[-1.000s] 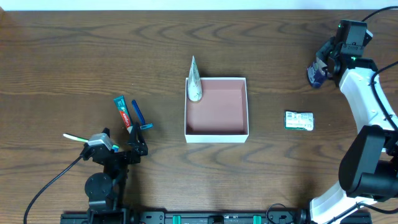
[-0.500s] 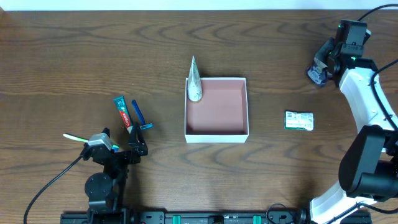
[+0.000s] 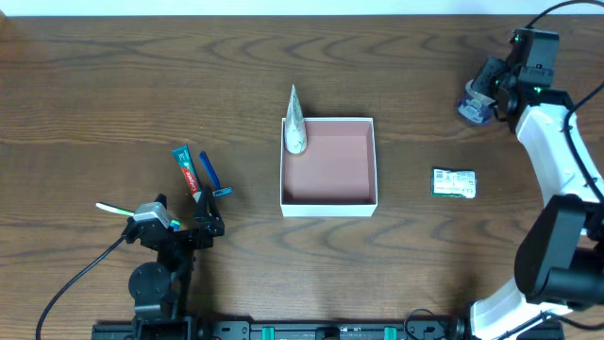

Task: Pack container
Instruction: 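Grasp the blue soap pump bottle by its pump head, then carry the soap bottle over the box beside the tube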

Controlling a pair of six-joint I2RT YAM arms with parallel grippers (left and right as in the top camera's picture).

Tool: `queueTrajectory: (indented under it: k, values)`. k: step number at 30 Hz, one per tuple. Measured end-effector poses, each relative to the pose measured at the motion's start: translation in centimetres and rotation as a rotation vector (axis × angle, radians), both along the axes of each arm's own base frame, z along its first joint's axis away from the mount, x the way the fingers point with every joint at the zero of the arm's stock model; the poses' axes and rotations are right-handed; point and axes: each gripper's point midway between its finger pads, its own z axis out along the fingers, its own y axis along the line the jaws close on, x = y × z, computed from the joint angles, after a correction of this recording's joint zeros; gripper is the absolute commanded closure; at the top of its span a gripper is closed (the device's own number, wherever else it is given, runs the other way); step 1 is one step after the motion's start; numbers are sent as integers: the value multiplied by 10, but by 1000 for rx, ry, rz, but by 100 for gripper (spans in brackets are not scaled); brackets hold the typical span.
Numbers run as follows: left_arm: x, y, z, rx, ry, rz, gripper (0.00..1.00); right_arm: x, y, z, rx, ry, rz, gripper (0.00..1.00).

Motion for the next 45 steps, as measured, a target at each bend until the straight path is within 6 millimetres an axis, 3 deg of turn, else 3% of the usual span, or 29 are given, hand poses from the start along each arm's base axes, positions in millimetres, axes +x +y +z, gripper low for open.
queueTrajectory:
  k: [3,11,14,17,22,32,38,45]
  values:
    - [0,0,0,0,0,0,2,-6,8,29,9,-55,45,99]
    - [0,0,0,0,0,0,2,-41,50,154,84,-334,228,99]
    - [0,0,0,0,0,0,2,-56,70,180,139,-393,310,99]
    - [0,0,0,0,0,0,2,-66,90,192,194,-417,379,98]
    - [0,0,0,0,0,0,2,-77,136,196,300,-402,505,99]
    - [0,0,0,0,0,0,2,-104,226,181,344,-306,669,98]
    - [0,0,0,0,0,0,2,-112,258,159,304,-229,688,99]
    - [0,0,0,0,0,0,2,-104,284,116,258,-129,688,98]
